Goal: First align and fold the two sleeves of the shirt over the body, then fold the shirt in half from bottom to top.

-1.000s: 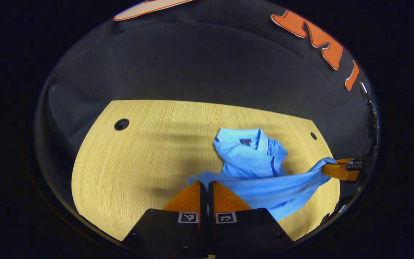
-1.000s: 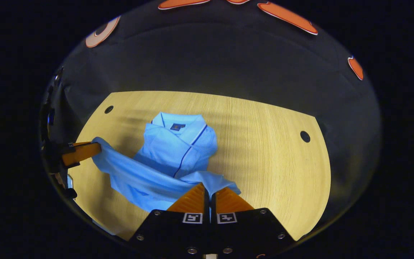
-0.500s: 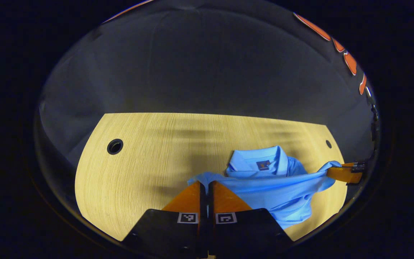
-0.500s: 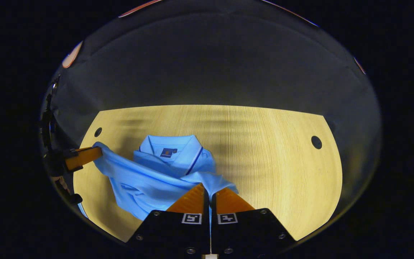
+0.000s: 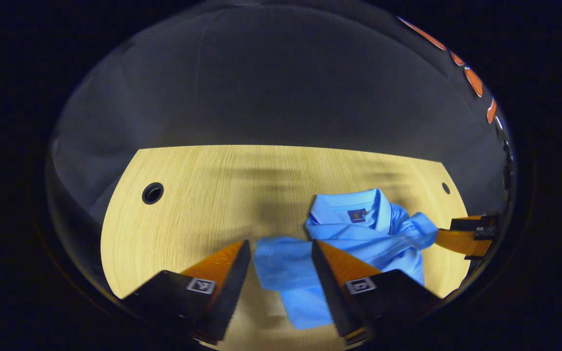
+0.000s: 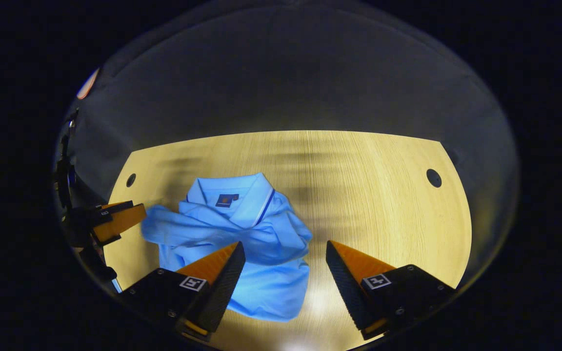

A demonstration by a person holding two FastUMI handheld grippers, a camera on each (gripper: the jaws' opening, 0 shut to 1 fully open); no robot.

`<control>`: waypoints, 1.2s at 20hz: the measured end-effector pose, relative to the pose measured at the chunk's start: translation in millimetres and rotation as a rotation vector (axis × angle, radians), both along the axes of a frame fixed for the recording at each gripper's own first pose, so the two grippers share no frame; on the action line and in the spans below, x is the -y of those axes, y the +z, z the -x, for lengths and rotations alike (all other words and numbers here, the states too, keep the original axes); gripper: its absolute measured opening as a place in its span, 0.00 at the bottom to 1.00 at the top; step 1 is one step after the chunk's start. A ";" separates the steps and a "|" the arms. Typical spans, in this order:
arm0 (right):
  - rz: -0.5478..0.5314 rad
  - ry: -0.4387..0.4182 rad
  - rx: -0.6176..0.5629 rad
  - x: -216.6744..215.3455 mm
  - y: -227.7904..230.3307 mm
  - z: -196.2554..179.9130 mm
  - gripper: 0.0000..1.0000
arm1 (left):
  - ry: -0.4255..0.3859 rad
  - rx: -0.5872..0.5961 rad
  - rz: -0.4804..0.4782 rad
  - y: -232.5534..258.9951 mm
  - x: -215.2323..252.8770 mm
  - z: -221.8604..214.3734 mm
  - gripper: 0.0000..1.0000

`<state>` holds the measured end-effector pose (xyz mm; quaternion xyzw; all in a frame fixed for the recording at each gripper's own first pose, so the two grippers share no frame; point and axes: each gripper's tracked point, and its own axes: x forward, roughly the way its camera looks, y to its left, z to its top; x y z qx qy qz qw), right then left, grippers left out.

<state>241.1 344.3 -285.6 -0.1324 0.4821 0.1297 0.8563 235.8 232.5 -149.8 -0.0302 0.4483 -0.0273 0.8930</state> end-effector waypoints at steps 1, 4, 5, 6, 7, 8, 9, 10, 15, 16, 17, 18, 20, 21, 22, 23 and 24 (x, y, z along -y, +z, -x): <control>-0.009 0.005 0.015 -1.6 9.5 5.4 1.00 | 0.026 0.028 -0.006 8.2 -5.7 1.7 0.89; -0.025 0.035 0.091 -6.2 38.9 20.2 1.00 | 0.078 0.141 -0.031 57.0 -27.9 9.8 1.00; -0.028 0.051 0.122 -7.1 52.1 25.4 1.00 | 0.086 0.182 -0.043 74.6 -34.3 15.3 1.00; -0.032 0.067 0.160 -7.5 66.0 31.5 1.00 | 0.093 0.226 -0.053 93.8 -39.1 21.8 0.99; -0.039 0.079 0.202 -8.4 79.0 36.5 1.00 | 0.098 0.272 -0.064 114.0 -43.3 29.9 0.99; -0.050 0.087 0.239 -8.3 91.8 42.3 1.00 | 0.098 0.308 -0.074 130.7 -44.7 40.3 1.00; -0.063 0.094 0.272 -6.8 105.4 50.4 1.00 | 0.098 0.334 -0.086 144.6 -45.8 53.4 0.99; -0.080 0.098 0.304 -5.3 118.0 58.0 1.00 | 0.094 0.357 -0.097 158.3 -45.9 67.4 1.00; -0.132 0.139 0.441 12.0 170.1 104.8 1.00 | 0.094 0.502 -0.128 215.1 -41.9 134.7 0.99; -0.145 0.150 0.459 14.9 177.6 116.2 0.99 | 0.098 0.521 -0.128 224.1 -40.4 148.1 0.99; -0.161 0.157 0.477 16.1 183.4 124.3 0.99 | 0.107 0.545 -0.124 232.4 -39.2 159.7 0.98; -0.179 0.169 0.498 17.3 190.0 132.8 1.00 | 0.115 0.564 -0.119 238.7 -36.6 171.1 0.98; -0.200 0.180 0.533 22.4 199.7 146.3 0.99 | 0.132 0.599 -0.116 251.0 -35.6 193.0 0.99; -0.204 0.184 0.546 23.8 202.3 151.0 1.00 | 0.138 0.613 -0.115 251.8 -35.6 200.3 0.99; -0.201 0.185 0.547 25.5 203.7 157.5 0.99 | 0.144 0.624 -0.115 256.0 -34.7 208.1 0.99; -0.204 0.190 0.547 25.9 203.4 162.0 0.99 | 0.147 0.635 -0.113 261.3 -35.7 215.0 0.98; -0.210 0.194 0.550 25.1 205.2 167.0 0.99 | 0.149 0.646 -0.111 266.4 -36.0 222.1 0.99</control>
